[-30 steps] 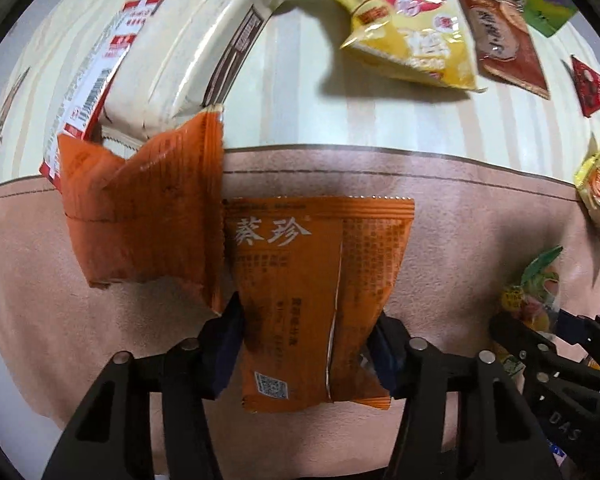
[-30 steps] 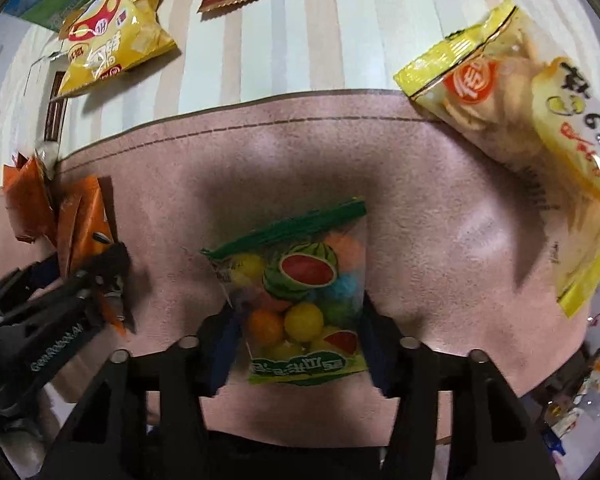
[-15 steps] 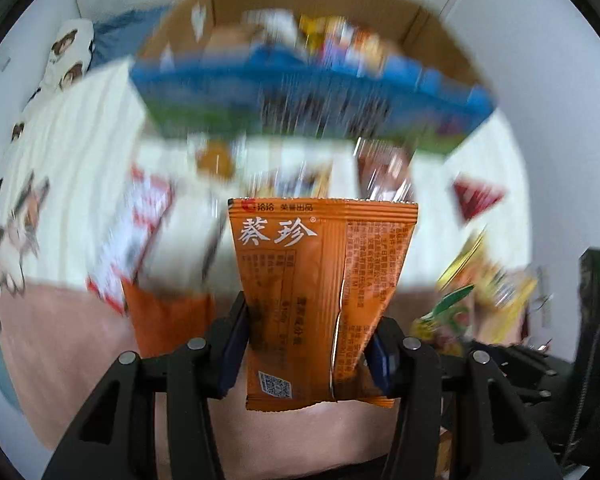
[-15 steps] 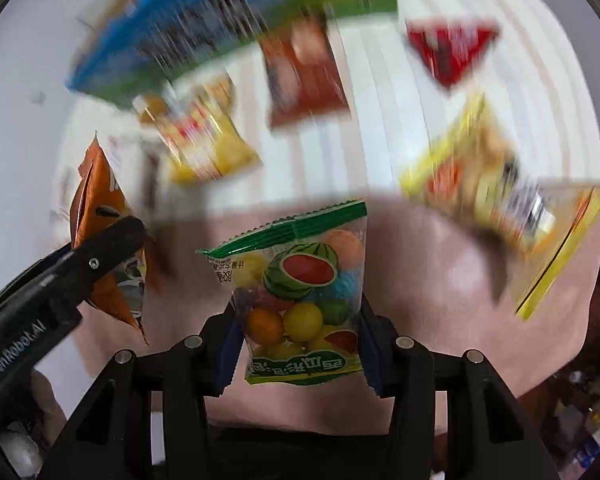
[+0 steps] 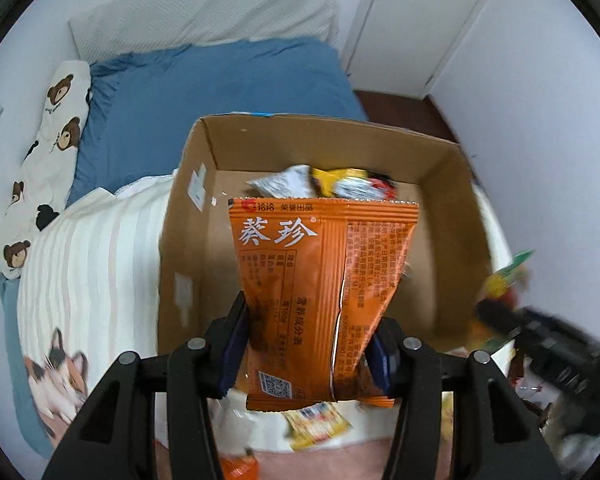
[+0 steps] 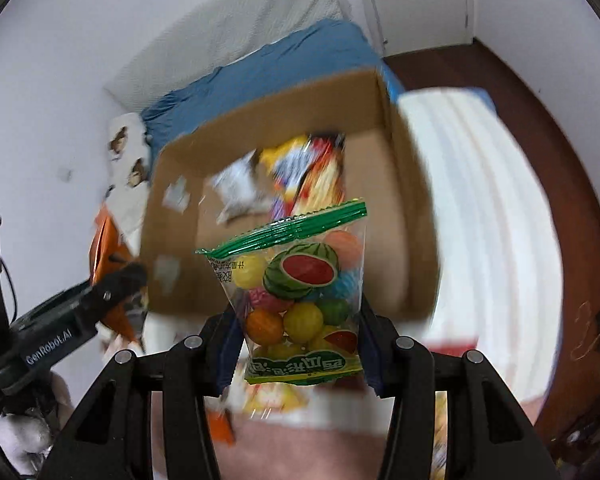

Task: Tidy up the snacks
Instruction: 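Carry both held bags into the box and open both tools, then withdraw both tools from the box back toward the snacks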

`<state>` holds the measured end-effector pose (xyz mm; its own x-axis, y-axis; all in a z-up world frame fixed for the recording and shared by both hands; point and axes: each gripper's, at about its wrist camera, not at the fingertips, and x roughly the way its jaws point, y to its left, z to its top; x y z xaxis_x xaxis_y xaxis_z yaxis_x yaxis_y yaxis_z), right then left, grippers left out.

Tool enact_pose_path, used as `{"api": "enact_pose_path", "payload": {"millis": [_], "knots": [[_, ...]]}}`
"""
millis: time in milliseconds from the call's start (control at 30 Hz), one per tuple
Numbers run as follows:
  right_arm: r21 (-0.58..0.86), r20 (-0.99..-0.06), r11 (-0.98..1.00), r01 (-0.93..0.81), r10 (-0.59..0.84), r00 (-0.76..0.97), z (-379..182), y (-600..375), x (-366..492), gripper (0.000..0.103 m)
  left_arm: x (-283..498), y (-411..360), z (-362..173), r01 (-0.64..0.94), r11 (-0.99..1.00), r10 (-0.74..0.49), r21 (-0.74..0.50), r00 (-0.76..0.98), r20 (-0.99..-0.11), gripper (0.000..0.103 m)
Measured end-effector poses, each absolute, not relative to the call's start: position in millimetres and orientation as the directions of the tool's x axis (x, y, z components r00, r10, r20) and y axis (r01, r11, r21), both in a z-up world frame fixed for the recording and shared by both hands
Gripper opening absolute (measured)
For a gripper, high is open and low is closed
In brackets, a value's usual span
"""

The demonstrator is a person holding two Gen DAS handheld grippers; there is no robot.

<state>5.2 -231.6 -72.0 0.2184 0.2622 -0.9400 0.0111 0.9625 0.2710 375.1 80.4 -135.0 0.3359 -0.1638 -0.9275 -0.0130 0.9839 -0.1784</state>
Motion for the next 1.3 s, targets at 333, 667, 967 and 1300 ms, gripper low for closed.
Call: {"api": "enact_pose_path", "payload": {"millis": [333, 667, 967, 1300], "knots": [[0.107, -0.989, 0.994, 0.034, 0.103, 0.11, -137, -231, 130, 0.053, 471, 116, -220, -0.067, 0.995, -0.064, -0.073, 0.124, -0.99, 0.05], [0.039, -0.998, 0.999, 0.038, 0.037, 0.058, -181, -222, 167, 0.07, 494, 115, -239, -0.049, 0.993, -0.102, -0.107, 0.099, -0.99, 0.079], [0.067, -0.996, 0.998, 0.0, 0.067, 0.062, -180, -210, 166, 0.098, 491, 115, -236, -0.062, 0.988, -0.135, -0.143, 0.114, -0.984, 0.096], [0.092, -0.99, 0.995, -0.022, 0.094, 0.101, -161, -206, 123, 0.098, 452, 114, -207, -0.096, 0.988, -0.099, -0.123, 0.227, -0.969, 0.096]]}}
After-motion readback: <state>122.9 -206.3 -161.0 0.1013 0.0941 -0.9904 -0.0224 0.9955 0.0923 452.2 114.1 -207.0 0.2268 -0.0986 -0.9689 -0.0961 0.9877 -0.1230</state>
